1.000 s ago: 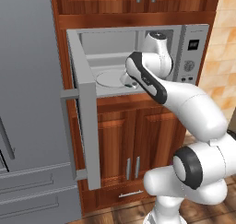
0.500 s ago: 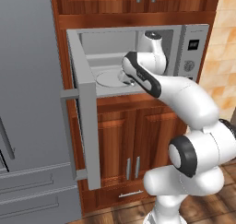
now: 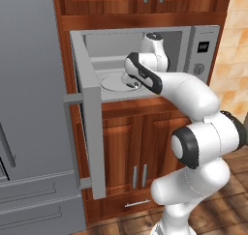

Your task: Pick the mug from the counter and place it inside the microwave. Then close the microwave.

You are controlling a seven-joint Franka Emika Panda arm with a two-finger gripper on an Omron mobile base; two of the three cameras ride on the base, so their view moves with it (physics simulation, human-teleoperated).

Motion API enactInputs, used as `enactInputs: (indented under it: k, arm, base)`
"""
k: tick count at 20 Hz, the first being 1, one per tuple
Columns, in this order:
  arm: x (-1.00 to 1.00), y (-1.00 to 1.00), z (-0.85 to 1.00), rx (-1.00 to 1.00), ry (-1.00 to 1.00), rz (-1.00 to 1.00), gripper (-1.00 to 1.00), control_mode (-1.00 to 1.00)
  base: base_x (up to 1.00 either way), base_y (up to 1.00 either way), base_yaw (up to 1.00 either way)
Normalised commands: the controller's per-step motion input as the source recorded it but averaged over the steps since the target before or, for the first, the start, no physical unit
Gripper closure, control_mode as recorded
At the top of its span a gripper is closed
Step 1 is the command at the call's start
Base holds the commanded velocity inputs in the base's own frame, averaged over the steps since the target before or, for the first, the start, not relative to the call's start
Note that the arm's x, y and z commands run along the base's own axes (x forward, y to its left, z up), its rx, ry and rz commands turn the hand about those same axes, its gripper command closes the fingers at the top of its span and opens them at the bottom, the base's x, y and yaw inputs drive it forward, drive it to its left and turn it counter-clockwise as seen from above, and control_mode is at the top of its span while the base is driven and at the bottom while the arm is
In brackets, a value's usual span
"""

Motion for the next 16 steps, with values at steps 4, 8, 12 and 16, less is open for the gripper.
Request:
enactInputs:
  k: [4, 8, 12, 16]
  arm:
    - [0.22, 0.00, -0.23, 0.00, 0.04, -0.01, 1.00, -1.00]
    - [0.22, 0.01, -0.11, 0.00, 0.02, -0.02, 1.00, -1.00]
    - [0.34, 0.01, 0.00, 0.00, 0.01, -0.02, 1.00, -1.00]
    - [0.37, 0.02, 0.00, 0.00, 0.00, -0.01, 1.00, -1.00]
  base:
    - [0.00, 0.00, 0.00]
    - [0.00, 0.00, 0.00]
    - [0.00, 0.00, 0.00]
    - [0.00, 0.00, 0.00]
